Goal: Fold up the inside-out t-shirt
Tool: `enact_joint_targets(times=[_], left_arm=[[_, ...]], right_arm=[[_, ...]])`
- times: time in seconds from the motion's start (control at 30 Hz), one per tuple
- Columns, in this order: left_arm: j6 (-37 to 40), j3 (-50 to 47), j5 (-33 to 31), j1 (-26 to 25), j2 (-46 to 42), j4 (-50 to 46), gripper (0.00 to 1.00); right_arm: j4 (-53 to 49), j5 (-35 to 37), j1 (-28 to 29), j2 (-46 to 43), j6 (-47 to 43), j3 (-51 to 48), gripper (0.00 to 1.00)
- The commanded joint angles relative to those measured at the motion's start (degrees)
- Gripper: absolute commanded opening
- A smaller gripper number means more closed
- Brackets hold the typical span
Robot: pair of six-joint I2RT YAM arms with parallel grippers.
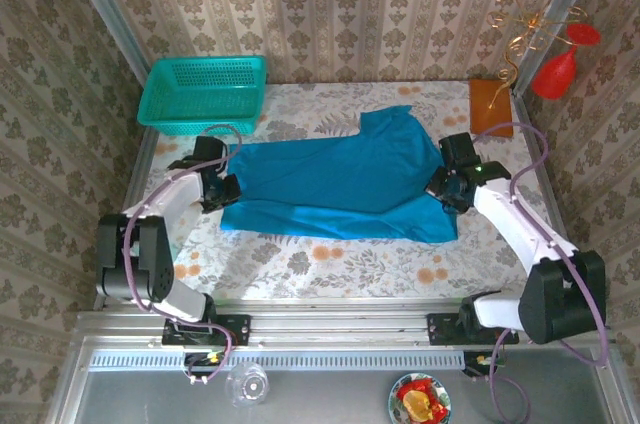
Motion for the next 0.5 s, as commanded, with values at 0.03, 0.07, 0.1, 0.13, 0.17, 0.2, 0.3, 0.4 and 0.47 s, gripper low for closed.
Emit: enact_joint_targets(times=[0.03,0.07,0.1,0.13,0.17,0.2,0.3,0.4,0.47], left_arm=[[2.5,1.7,0.0,1.2,2.2,-0.4,0.00],[2.4,1.6,-0.4,1.4,2.3,-0.5,0.00],[2.3,1.5,-0.8,1.7,2.3,-0.5,0.01],[2.3,1.4,-1.0,1.9,2.1,-0.6,0.01],[2.2,1.3,-1.1,2.1,1.9,-0.7,0.01],[2.2,1.3,-1.3,2.3,1.8,-0.8,0.01],[2.1,1.2,-1.3,2.7,1.2,-0.9,0.02],[2.0,1.3,-0.9,2.7,1.3,-0.6,0.04],[1.9,1.5,-0.8,2.8,1.6,-0.3,0.05]], right_arm=[[3.4,-2.2,-1.1,3.7,-2.8,3.0,0.00],[3.6,-2.3,-1.3,4.2,-3.1,3.3,0.00],[4.0,-2.6,-1.5,5.0,-3.5,3.7,0.00],[4.3,-2.9,-1.6,6.4,-3.9,4.0,0.00],[4.6,-3.1,-1.8,7.2,-4.3,4.3,0.00],[5.0,-3.5,-2.1,8.0,-4.6,4.7,0.00],[6.6,-4.9,-2.9,10.4,-5.2,5.5,0.00],[7.7,-5.3,-3.4,13.0,-5.7,6.7,0.00],[8.1,-5.4,-3.7,14.6,-5.9,7.6,0.00]])
